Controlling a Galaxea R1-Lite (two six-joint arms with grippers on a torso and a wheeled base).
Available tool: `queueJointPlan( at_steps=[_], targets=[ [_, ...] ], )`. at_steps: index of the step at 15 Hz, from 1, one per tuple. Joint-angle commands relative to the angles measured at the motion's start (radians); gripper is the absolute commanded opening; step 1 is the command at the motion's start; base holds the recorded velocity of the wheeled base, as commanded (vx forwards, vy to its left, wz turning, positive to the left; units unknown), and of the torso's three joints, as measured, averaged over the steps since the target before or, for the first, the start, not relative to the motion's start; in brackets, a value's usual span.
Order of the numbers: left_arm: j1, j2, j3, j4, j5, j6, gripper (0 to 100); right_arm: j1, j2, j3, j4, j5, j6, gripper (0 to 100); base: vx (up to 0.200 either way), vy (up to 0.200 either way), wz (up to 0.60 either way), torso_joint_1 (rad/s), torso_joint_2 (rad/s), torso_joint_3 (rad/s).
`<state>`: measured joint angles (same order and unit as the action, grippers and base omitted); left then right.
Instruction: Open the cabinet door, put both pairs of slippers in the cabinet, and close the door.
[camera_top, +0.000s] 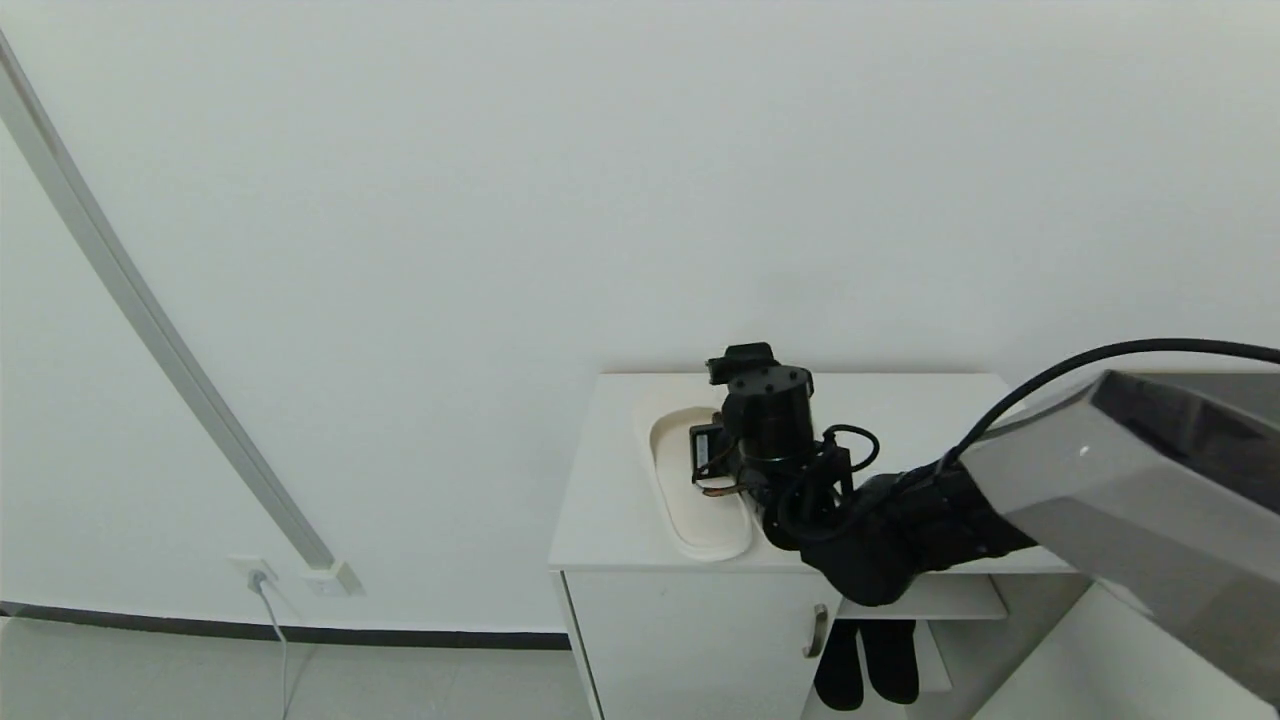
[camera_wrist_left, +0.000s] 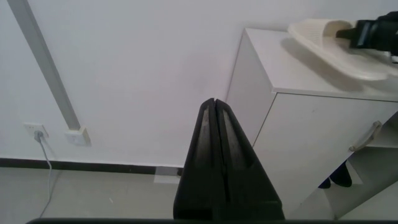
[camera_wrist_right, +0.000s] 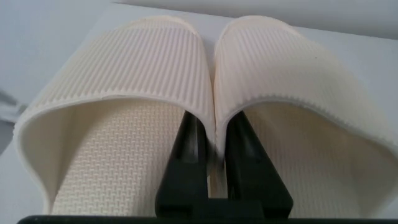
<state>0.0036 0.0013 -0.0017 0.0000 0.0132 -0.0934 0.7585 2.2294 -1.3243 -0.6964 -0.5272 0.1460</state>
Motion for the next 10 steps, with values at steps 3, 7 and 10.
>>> queueJointPlan(
  at_steps=[3,7,10],
  targets=[
    [-0.001,0.000,0.000,0.000,0.001,0.001,0,-0.050,-0.416,0.424,-0.002,0.305,-0.014,0,0.000,0.000,0.00,0.000,0.00,0.000],
    [-0.001,0.000,0.000,0.000,-0.001,0.004,0,-0.119,-0.640,0.682,-0.025,0.610,-0.072,0,0.000,0.000,0.00,0.000,0.00,0.000],
    [-0.001,0.000,0.000,0.000,-0.001,0.006,0,-0.137,-0.646,0.729,-0.029,0.681,-0.120,0,0.000,0.000,0.00,0.000,0.00,0.000]
  ],
)
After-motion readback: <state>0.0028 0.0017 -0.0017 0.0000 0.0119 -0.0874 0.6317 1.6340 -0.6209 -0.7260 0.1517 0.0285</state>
